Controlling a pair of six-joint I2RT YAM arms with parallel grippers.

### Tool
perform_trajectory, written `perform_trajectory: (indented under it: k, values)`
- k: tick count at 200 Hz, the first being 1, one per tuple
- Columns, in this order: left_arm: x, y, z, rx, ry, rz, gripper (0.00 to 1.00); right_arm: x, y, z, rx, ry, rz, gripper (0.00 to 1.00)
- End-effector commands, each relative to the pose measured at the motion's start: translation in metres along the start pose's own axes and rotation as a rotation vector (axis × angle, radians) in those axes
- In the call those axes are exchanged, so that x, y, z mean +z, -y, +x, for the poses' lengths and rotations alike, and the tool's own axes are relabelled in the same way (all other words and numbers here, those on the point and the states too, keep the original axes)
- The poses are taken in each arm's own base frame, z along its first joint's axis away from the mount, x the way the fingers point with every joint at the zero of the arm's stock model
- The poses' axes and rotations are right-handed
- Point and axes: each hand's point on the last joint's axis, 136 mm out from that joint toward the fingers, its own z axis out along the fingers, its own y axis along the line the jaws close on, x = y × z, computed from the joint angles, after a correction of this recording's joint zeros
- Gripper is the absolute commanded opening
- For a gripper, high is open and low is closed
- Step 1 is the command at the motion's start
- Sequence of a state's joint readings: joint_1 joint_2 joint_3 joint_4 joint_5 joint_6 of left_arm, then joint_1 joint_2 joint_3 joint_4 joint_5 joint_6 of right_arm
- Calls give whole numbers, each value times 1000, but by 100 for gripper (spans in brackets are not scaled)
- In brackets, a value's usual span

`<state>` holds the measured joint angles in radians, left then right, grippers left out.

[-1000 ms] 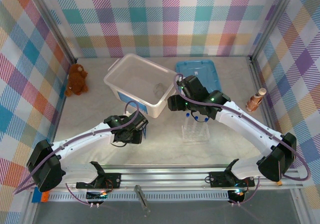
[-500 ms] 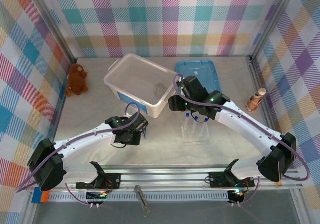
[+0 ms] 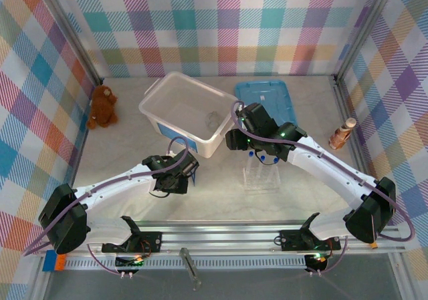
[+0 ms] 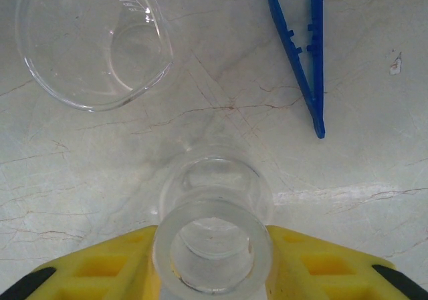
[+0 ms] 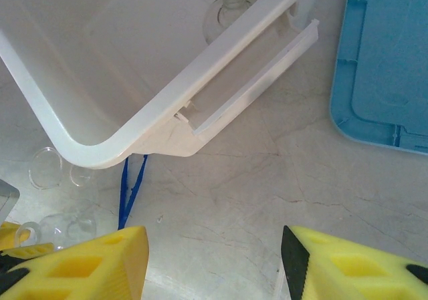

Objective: Organize the chemistry lab equipment

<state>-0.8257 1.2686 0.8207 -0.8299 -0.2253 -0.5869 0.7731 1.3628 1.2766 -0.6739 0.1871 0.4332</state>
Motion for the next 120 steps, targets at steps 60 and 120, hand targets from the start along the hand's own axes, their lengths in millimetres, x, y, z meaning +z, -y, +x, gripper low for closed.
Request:
perform_trajectory:
  k: [60, 120]
  values:
    - [-5, 1, -12, 0, 30, 6, 35, 3, -8, -2, 4, 3, -29, 54]
    - [-9, 1, -15, 8, 35, 11, 34, 5, -9, -3, 5, 1, -29, 54]
